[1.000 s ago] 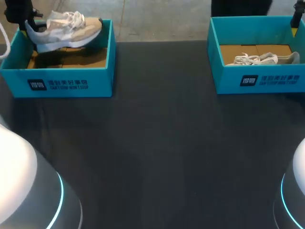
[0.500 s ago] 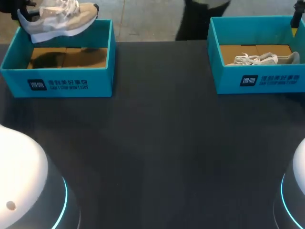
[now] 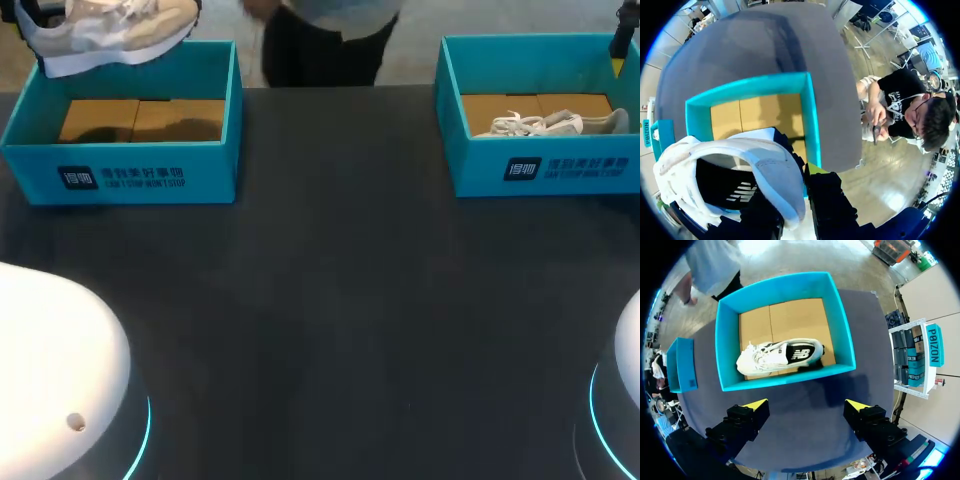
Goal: Take the shoe out of the shoebox, open the shoe tongue, remove and reinsert the insole, then place the shoe into the shoebox
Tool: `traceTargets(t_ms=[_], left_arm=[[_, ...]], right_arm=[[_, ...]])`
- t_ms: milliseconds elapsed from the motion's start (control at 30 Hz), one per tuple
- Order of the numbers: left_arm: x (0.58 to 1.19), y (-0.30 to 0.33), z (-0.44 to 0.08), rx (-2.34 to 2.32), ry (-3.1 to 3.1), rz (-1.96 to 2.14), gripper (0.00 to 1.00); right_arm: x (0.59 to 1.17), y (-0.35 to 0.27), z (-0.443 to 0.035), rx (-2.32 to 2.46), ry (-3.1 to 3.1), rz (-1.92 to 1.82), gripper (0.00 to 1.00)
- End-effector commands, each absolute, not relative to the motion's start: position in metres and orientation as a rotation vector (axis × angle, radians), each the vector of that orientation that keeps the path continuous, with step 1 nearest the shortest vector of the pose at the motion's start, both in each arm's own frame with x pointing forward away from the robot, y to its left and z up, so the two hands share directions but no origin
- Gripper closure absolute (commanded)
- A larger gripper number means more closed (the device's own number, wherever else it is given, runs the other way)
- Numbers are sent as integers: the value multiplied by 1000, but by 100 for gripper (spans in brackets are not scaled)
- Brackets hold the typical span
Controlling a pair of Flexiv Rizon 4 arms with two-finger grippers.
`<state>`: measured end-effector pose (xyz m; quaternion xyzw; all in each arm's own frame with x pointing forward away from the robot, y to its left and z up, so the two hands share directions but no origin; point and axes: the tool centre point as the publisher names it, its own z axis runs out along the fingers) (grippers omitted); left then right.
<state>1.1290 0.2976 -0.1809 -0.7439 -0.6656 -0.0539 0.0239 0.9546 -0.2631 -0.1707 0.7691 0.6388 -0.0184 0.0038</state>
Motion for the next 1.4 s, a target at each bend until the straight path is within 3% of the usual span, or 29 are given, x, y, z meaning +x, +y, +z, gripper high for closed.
traceTargets(t_ms=[33, 567, 1133, 1400], left_arm=[[1067, 293, -145, -2373, -2108, -351, 100], [936, 273, -101, -2341, -2119, -474, 100], [788, 186, -116, -2452, -1964, -509, 100], [751, 138, -134, -2527, -1866, -476, 100]], right_arm=[[954, -263, -171, 2410, 2000, -58, 0], [954, -263, -171, 2410, 2000, -58, 0], [954, -263, -171, 2410, 2000, -58, 0], [954, -263, -171, 2410, 2000, -58, 0]])
